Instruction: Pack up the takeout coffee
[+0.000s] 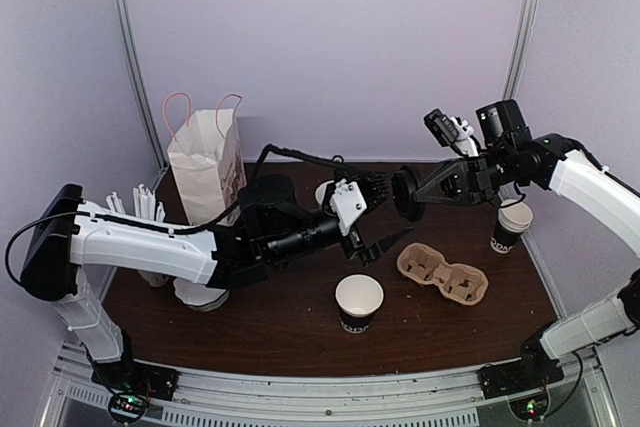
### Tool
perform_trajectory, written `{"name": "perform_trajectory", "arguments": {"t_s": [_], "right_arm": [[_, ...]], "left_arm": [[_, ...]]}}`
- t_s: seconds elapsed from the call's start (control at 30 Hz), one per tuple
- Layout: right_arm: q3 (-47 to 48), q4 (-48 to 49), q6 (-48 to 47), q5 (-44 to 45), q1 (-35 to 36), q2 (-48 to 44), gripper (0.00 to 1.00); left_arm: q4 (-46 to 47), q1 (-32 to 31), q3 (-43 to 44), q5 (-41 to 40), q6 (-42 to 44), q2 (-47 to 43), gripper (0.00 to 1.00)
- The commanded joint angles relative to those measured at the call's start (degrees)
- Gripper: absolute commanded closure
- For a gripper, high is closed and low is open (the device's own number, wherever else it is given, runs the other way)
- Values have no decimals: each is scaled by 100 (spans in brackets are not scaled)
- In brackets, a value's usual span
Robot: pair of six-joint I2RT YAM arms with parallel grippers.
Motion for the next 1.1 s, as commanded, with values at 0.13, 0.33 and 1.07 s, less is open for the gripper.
{"name": "perform_trajectory", "arguments": {"t_s": [0.13,0.33,1.07], "right_arm": [[-142,247,137,-205,38,-152,88],[-190,259,127,-230,38,-163,87],[-382,418,245,-495,39,-264,85]], "left_arm": [[401,-21,312,140,-92,166,6],[346,-18,355,252,-106,185,8],[-103,57,521,493,-319,194,14]]}}
